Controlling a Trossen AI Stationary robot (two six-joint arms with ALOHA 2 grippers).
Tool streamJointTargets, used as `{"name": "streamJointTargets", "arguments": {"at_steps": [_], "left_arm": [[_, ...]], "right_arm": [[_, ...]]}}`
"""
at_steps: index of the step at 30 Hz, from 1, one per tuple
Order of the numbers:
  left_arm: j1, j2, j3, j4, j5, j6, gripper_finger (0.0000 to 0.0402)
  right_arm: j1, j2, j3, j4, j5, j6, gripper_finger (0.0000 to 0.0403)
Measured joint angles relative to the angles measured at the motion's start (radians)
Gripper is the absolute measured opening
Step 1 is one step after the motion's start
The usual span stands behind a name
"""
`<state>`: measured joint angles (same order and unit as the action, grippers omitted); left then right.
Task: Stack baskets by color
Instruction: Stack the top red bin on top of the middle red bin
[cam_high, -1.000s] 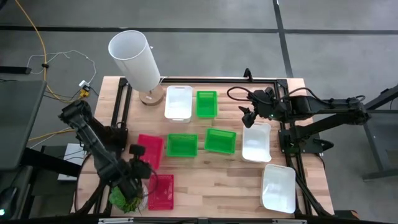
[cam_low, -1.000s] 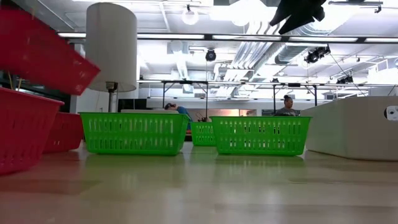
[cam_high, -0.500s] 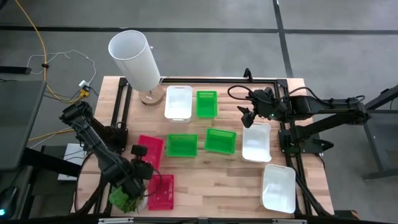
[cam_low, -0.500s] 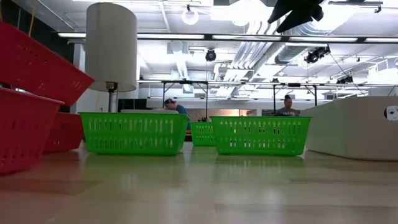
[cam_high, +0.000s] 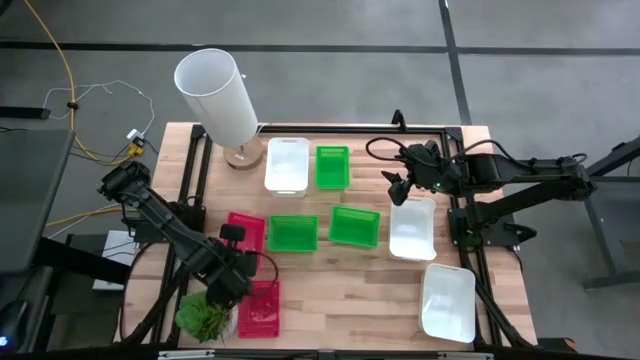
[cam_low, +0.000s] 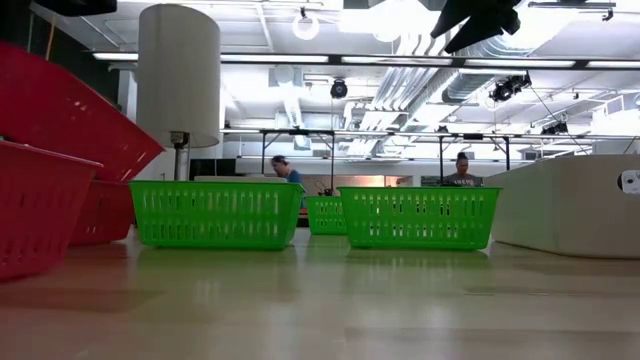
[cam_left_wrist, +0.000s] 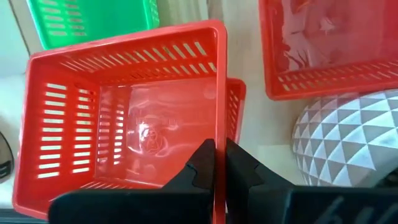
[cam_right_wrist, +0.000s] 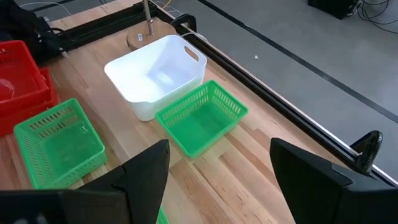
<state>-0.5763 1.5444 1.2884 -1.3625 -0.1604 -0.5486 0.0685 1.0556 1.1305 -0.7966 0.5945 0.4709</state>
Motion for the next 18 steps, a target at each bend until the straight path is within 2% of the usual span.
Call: {"name": "streamJointTargets", "arguments": {"at_steps": [5,18], "left_arm": [[0.014,0.000,0.000,0.018,0.042,0.011,0.0000],[0.029,0.015,-0.017,0.035,0.052,0.011,0.0000]], "right_arm": [[0.000,0.000,0.000,0.000,0.000,0.000,0.0265],[0.000,0.000,0.000,0.000,0.000,0.000,0.0265]]}}
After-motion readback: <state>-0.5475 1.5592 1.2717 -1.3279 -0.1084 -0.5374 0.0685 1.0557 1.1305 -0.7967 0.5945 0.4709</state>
